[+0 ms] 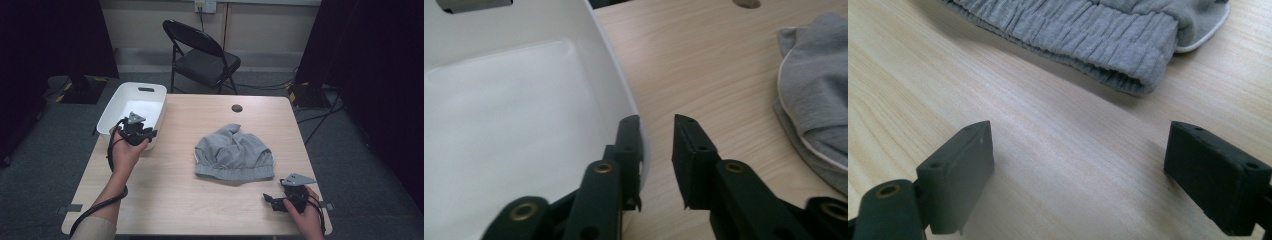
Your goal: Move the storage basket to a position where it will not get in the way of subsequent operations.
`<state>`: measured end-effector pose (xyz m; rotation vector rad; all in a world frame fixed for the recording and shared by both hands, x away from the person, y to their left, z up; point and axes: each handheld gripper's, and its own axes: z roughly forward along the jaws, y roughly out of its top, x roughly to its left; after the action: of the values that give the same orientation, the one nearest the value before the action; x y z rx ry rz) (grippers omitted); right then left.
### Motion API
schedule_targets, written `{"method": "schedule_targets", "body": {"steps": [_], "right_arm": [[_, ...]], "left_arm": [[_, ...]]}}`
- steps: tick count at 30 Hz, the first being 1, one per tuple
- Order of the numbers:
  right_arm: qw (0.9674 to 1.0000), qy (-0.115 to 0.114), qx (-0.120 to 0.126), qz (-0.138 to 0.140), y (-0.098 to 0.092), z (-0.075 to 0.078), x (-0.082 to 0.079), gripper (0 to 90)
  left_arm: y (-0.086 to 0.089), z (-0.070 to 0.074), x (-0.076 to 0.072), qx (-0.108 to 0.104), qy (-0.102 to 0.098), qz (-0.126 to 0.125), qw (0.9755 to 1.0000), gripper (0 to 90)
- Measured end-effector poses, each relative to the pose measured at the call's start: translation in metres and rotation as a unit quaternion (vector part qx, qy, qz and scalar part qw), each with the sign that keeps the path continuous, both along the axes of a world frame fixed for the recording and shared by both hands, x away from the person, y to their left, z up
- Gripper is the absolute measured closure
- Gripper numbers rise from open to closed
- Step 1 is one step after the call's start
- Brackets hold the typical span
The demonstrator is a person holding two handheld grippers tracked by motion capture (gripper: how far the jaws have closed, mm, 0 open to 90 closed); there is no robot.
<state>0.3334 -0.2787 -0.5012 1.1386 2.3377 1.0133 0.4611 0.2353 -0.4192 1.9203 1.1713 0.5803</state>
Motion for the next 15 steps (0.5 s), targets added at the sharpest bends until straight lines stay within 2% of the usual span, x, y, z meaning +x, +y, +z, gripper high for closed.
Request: {"method": "schedule_targets", "body": {"steps": [2,4,5,9,15], "right_arm": [[1.0000,0.000,0.000,0.000,0.000,0.000,0.000,11.7],[1.0000,0.000,0.000,0.000,0.000,0.000,0.000,11.7],[1.0000,0.000,0.000,0.000,0.000,0.000,0.000,11.7],[1.0000,0.000,0.000,0.000,0.000,0.000,0.000,11.7],[1.0000,0.000,0.000,0.000,0.000,0.000,0.000,11.7]], "left_arm": [[-0.002,0.004,-0.005,0.002,-0.009,-0.006,0.9999,61.2],[-0.005,0.007,-0.011,-0.011,-0.017,-0.017,0.9996,60.7],[-0.007,0.009,-0.014,-0.007,-0.021,-0.025,0.9994,57.1],[-0.017,0.008,-0.024,-0.021,-0.020,-0.045,0.9985,53.1],[-0.032,-0.002,-0.038,-0.031,-0.018,-0.082,0.9960,50.2]]}}
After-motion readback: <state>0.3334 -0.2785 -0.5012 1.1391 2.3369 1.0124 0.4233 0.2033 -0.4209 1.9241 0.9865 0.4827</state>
